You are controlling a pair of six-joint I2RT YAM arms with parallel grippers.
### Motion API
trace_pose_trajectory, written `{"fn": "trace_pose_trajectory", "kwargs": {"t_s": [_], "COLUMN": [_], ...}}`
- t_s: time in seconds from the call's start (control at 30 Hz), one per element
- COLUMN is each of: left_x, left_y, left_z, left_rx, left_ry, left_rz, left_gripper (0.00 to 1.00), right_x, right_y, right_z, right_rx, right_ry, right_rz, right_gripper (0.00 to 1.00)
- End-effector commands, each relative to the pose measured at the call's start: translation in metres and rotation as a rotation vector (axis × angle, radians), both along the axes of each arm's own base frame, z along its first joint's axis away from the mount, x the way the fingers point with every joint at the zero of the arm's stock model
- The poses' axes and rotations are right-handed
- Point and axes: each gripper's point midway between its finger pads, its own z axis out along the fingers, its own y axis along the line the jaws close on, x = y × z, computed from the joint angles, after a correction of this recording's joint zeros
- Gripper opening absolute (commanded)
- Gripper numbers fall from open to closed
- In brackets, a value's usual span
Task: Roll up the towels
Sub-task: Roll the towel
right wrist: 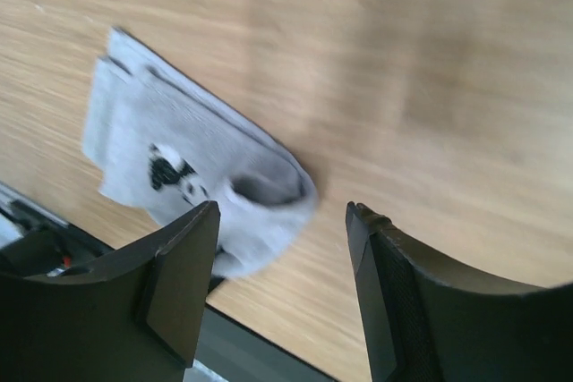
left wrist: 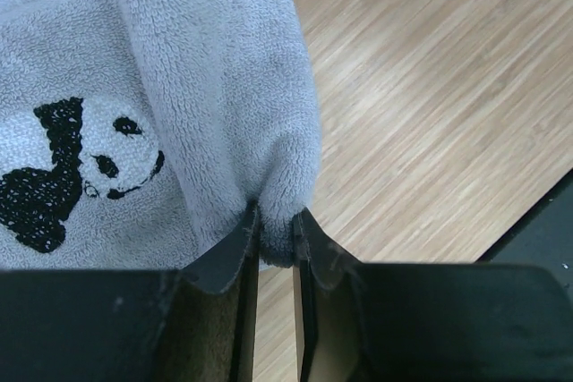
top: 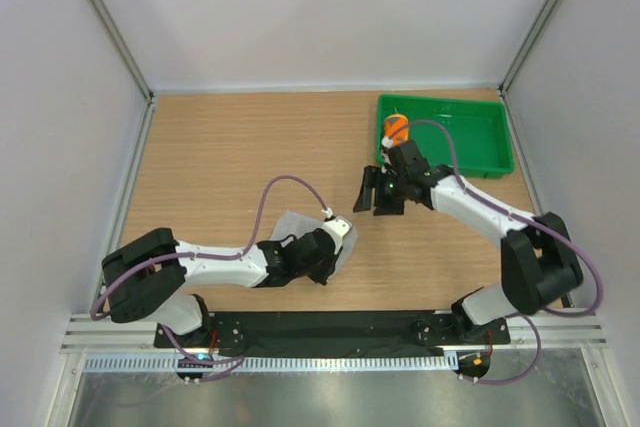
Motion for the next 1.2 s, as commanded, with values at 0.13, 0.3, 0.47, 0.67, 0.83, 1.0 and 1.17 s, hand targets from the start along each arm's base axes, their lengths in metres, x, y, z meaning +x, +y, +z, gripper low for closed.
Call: {"fn": "trace_pose_trajectory", "kwargs": {"t_s": [0.13, 0.3, 0.47, 0.67, 0.83, 1.0, 1.17], "left_x": [-0.03, -0.032, -0.032, -0.034, -0.036, -0.038, -0.041], "left_y": [0.018, 0.017, 0.017, 0.018, 0.017, 0.017, 0.019], "left_z": [-0.026, -0.024, -0.022, -0.016, -0.012, -0.005, 0.001], "left_rx": [0.078, 0.069, 0.06, 0.036, 0.015, -0.028, -0.069], "left_ry": [0.116, 0.109, 0.106, 0.101, 0.108, 0.109, 0.119], "left_rz": [-0.052, -0.059, -0.061, -0.064, -0.064, -0.052, -0.033], "left_gripper": [0.0, 0.0, 0.0, 0.0, 0.0, 0.0, 0.01], "right_x": [-0.051, -0.056, -0.046, -0.047, -0.055, -0.06, -0.063], "right_y": [-0.031, 0.001, 0.013, 0.022, 0.024, 0.017, -0.005], "right_z": [-0.017, -0.017, -0.026, -0.056, -0.072, -0.07, -0.058], "right_rx": [0.014, 0.175, 0.203, 0.187, 0.171, 0.138, 0.026], "right_ry": [0.01, -0.005, 0.01, 0.068, 0.108, 0.096, 0.064], "right_rz": [-0.114, -0.01, 0.009, 0.025, 0.036, 0.047, 0.036], "right_gripper": [0.66, 0.7, 0.77, 0.75, 0.52, 0.27, 0.06]}}
